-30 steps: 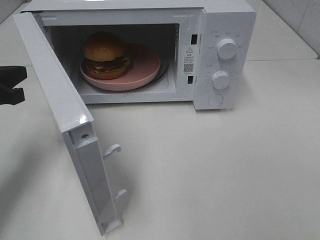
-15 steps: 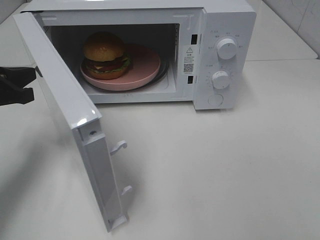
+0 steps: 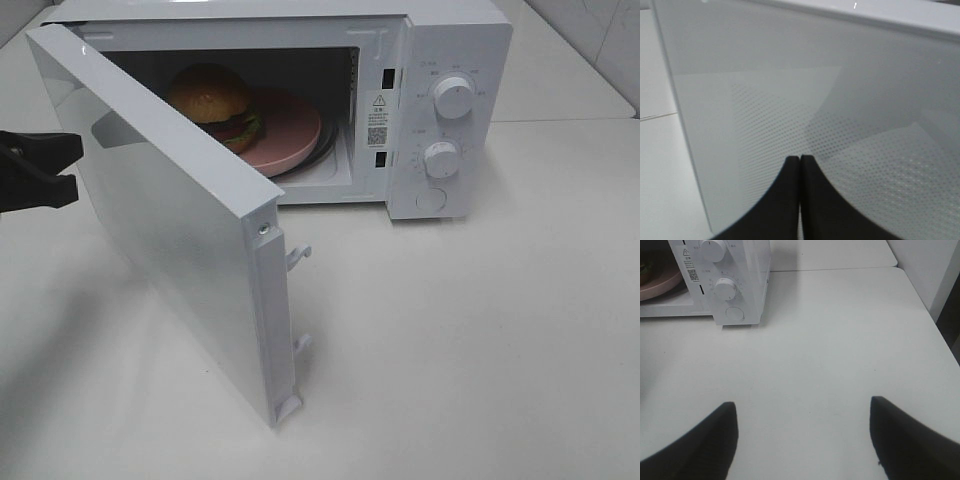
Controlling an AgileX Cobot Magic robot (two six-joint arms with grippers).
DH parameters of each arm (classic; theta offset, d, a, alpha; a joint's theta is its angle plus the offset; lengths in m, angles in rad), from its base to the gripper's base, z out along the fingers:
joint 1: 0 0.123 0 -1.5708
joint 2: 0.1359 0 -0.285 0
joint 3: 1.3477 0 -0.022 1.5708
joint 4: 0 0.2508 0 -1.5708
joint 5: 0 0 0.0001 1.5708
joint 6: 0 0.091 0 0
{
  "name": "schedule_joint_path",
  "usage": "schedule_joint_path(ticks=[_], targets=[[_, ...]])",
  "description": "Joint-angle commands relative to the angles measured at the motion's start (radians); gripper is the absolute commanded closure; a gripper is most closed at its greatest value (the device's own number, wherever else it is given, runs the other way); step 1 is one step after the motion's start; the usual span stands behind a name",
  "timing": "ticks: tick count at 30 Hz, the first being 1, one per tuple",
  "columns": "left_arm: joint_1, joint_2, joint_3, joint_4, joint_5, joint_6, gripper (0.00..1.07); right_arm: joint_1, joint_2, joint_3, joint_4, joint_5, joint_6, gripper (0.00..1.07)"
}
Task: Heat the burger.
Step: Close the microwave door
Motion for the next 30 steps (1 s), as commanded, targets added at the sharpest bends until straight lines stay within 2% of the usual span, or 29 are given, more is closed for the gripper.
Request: schedule_joint_path(ticks=[1, 2, 9, 11, 23, 30], targets=[[-0.041, 0.003, -0.026, -0.025, 0.012, -0.007, 1.07, -0.007, -0.028, 0.0, 0.0, -0.006, -0.01, 0.37], [-0.057, 0.012, -0.038, -0.054, 0.019, -0.007, 1.07, -0.007, -0.028, 0.0, 0.0, -0.006, -0.01, 0.37], [-0.103, 0.034, -0.068, -0.067, 0.02, -0.007, 1.07, -0.007, -0.028, 0.0, 0.0, -0.006, -0.01, 0.37], [-0.12, 0.041, -0.073, -0.096, 0.021, -0.001, 1.07, -0.007, -0.028, 0.0, 0.0, -0.006, -0.01, 0.37], [-0.138, 0.054, -0.112, -0.106, 0.022, -0.016, 1.07, -0.007, -0.028, 0.0, 0.0, -0.006, -0.01, 0.37], [-0.188, 0.089, -0.164, -0.113, 0.068, -0.018, 1.07, -0.007, -0.028, 0.0, 0.0, -0.006, -0.01, 0.37]])
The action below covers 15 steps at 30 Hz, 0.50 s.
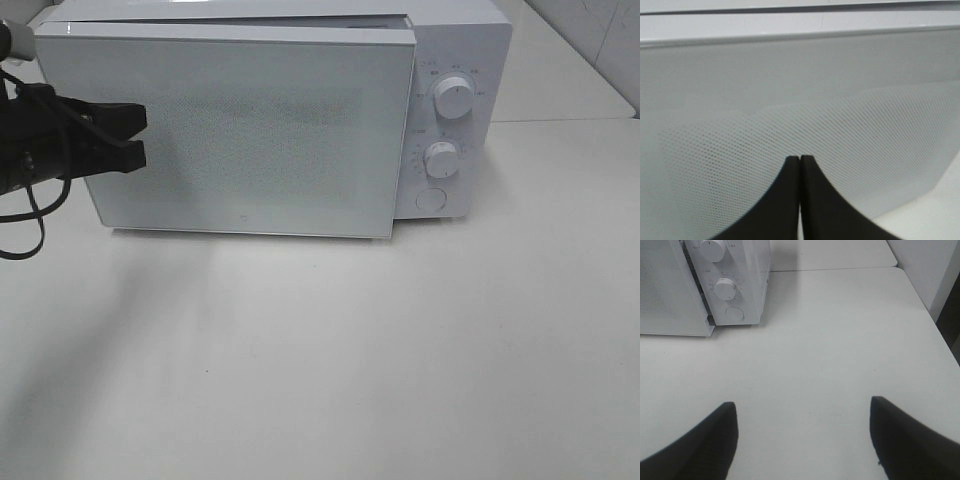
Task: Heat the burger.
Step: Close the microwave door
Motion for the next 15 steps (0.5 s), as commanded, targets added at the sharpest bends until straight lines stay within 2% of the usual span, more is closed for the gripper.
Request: schedule_joint_path(ticks=[1, 15], targets=[[-0.036, 0.029, -0.035, -0.024, 0.025, -0.009, 1.07, -0.007, -0.028, 0.0, 0.0, -0.006, -0.01, 0.37], [-0.056, 0.062, -0.125, -0.035, 0.063, -0.013, 1.07, -0.007, -0.028, 0.0, 0.0, -0.006, -0.01, 0.37]])
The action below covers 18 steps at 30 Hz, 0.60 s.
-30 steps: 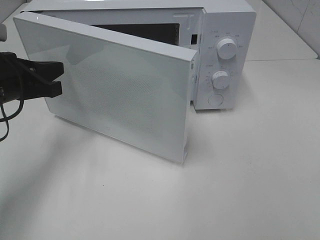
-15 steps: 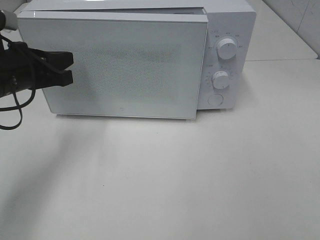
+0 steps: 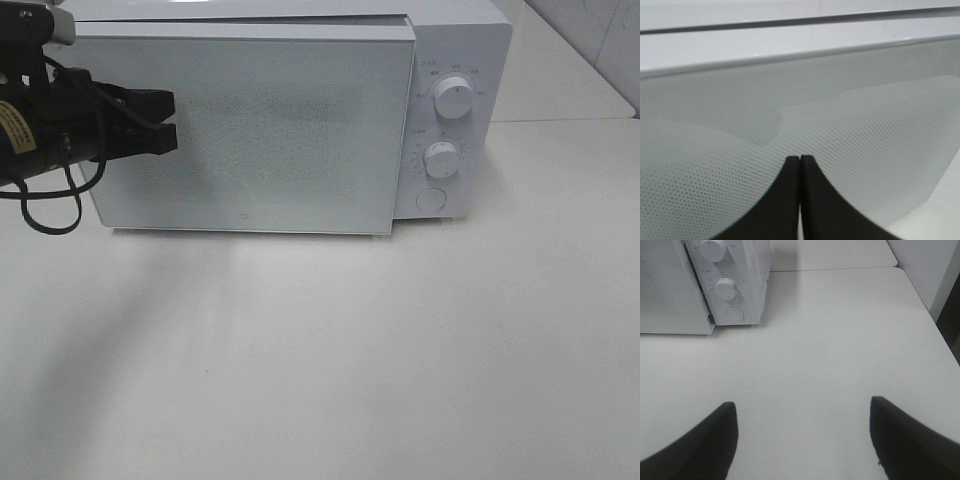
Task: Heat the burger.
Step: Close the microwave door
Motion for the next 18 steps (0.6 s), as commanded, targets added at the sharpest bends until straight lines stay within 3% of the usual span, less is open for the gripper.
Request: schedule_joint_path(ticks=[1, 7, 18], targets=[[-0.006, 0.005, -0.019, -0.007, 0.015, -0.013, 1.07, -0.007, -0.028, 0.0, 0.0, -0.006, -0.01, 0.37], [-0.018, 0.027, -0.047, -0.005, 0.027, -0.036, 1.07, -0.007, -0.028, 0.0, 0.0, -0.006, -0.01, 0.37], [-0.1, 0.075, -0.13, -0.02, 0.081, -0.007, 1.07, -0.007, -0.028, 0.0, 0.0, -0.006, -0.01, 0.37]])
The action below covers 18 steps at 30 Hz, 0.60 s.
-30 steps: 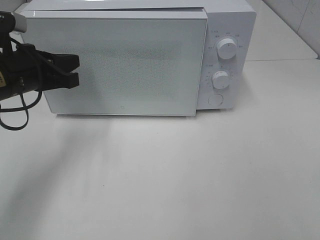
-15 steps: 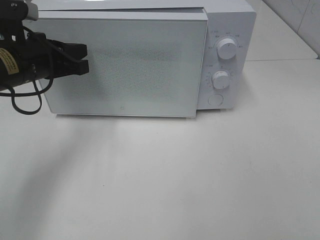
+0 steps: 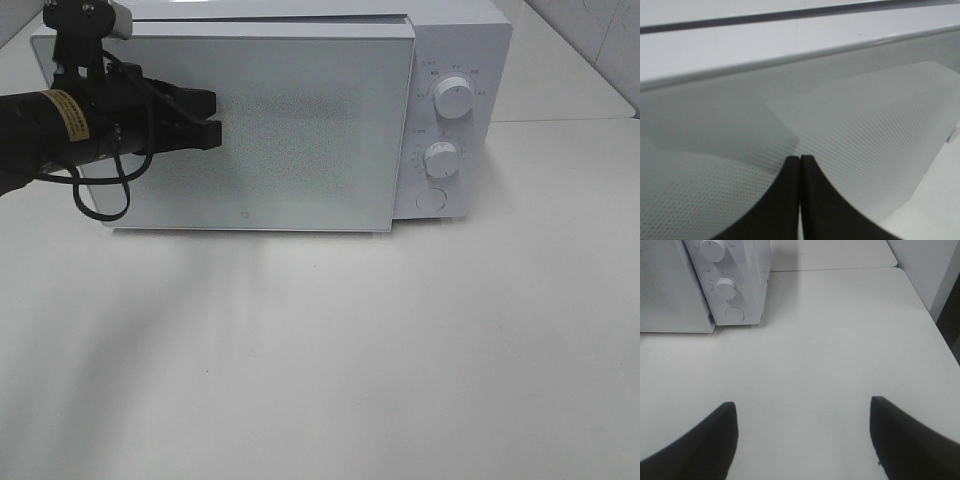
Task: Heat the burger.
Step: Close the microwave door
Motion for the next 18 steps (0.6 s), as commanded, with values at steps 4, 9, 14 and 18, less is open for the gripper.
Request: schedule_joint_path(ticks=[4, 9, 14, 18], targets=[[-0.023, 0.029, -0.034, -0.081, 0.0, 0.021, 1.07, -0.007, -0.028, 0.0, 0.0, -0.006, -0.01, 0.37], [-0.061, 0.05, -0.061, -0.103, 0.002, 0.036, 1.07, -0.007, -0.028, 0.0, 0.0, -0.006, -0.01, 0.37], [-0.083, 0.078, -0.095, -0.11, 0.008, 0.031, 1.07, -0.007, -0.028, 0.0, 0.0, -0.006, -0.01, 0.37], [-0.099, 0.076, -0.1, -0.121, 0.0, 0.031, 1.07, -0.007, -0.028, 0.0, 0.0, -0.006, -0.01, 0.37]])
